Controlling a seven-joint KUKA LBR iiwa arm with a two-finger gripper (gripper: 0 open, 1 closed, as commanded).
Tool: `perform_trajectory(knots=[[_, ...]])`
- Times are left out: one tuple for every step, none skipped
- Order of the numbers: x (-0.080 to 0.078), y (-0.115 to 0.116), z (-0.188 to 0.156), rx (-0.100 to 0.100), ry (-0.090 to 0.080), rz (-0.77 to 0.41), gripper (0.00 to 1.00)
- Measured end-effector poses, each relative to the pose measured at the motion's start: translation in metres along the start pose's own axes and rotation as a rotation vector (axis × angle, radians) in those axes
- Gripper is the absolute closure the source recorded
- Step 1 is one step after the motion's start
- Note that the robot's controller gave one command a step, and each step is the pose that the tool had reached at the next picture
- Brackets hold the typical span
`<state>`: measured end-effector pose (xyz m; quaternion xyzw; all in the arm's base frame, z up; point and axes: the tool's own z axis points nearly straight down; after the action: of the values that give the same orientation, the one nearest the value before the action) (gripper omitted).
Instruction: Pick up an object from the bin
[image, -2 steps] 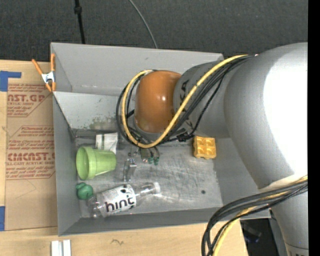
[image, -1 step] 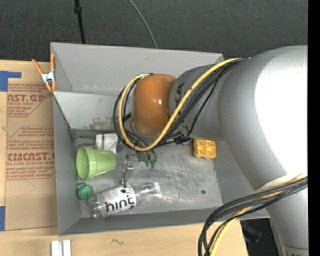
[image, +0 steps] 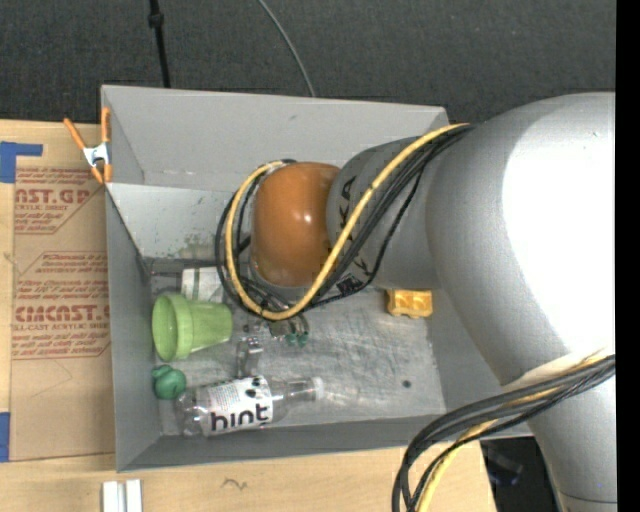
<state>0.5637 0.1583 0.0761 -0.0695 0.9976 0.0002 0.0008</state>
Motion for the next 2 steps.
perform_trajectory(knots=[[0.006, 0.045, -0.012, 0.001, -0.001, -0.040, 0.00], [0.012, 0.056, -0.012, -0.011, -0.026, -0.258, 1.00]])
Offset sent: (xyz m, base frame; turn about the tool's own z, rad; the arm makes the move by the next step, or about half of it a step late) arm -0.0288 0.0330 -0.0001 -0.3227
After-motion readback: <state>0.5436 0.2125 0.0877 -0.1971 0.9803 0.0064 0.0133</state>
